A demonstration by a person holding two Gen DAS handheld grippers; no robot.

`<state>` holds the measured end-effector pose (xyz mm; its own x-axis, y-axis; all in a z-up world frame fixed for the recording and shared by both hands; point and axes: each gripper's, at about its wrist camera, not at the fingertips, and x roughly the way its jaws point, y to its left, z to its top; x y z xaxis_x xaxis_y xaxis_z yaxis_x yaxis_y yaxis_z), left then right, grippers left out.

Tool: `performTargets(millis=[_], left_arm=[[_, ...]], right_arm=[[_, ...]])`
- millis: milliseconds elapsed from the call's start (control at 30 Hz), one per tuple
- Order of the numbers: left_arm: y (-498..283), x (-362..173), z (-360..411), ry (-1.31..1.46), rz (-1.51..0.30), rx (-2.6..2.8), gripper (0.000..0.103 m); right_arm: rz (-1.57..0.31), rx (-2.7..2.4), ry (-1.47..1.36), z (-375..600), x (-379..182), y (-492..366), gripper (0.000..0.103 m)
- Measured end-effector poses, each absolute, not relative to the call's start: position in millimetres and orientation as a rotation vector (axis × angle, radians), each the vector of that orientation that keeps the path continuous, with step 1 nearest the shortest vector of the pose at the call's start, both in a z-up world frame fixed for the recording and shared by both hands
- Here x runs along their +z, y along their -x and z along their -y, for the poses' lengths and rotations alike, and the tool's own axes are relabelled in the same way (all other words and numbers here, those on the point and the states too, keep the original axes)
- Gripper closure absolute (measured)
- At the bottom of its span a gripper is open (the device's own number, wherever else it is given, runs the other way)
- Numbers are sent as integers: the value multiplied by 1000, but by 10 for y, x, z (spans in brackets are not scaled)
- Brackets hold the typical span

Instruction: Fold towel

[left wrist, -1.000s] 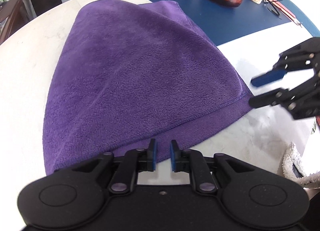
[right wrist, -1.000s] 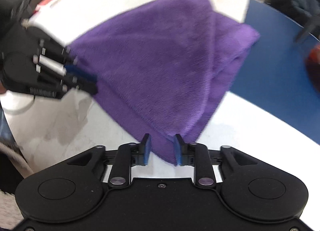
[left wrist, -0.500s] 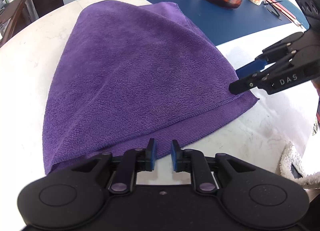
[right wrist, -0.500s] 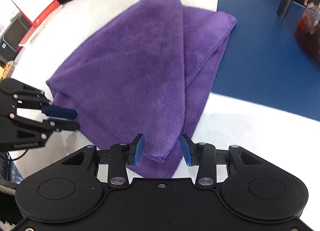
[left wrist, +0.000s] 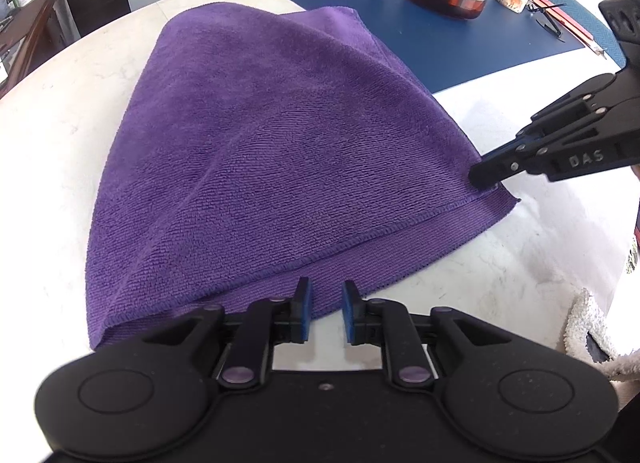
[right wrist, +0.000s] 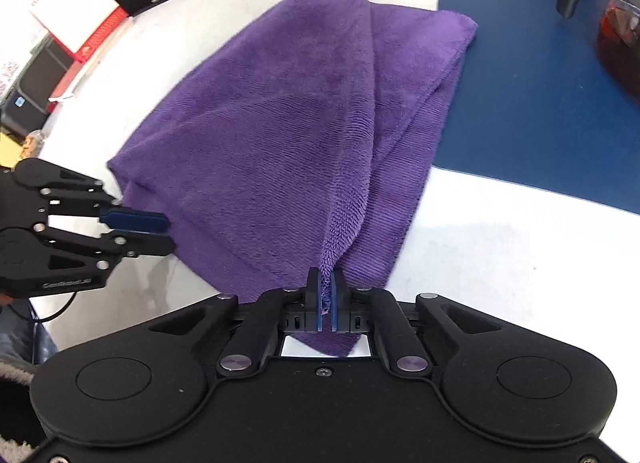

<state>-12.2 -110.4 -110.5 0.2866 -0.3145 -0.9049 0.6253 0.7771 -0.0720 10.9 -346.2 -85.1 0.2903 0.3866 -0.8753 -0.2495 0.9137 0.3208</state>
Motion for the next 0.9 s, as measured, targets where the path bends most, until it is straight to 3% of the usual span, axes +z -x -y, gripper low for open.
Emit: performTargets(millis=[367, 900], left_arm=[[110, -1098, 1086, -320, -1117, -643, 88], [112, -1053, 1035, -326, -1121, -641, 88]], right_arm=[[-1182, 477, -204, 3529, -562, 41, 99], [-1243, 454, -103, 3449, -762, 195, 99]])
